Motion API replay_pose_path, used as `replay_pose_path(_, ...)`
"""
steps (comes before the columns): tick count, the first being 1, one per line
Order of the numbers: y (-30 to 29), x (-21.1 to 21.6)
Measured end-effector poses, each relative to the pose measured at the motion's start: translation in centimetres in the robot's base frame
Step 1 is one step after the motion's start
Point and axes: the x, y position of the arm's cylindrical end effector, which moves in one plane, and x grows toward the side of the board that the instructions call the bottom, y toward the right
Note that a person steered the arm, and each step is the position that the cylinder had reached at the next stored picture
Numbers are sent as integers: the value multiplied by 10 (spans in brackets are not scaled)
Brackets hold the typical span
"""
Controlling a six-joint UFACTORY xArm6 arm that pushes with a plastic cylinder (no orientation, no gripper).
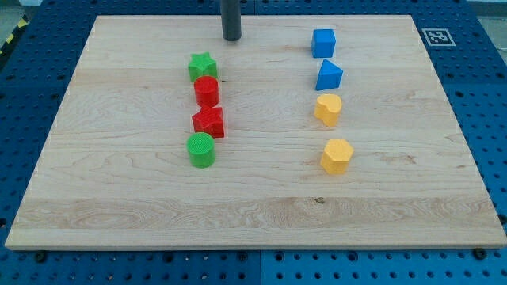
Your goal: Move the blue triangle right a bit
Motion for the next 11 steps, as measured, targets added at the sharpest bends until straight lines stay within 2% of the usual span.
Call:
replay_pose_path(3,6,1)
replay_pose_path(5,-15,8)
replay_pose_path(7,70,37)
replay_pose_path(9,88,59)
replay_pose_path(11,139,129)
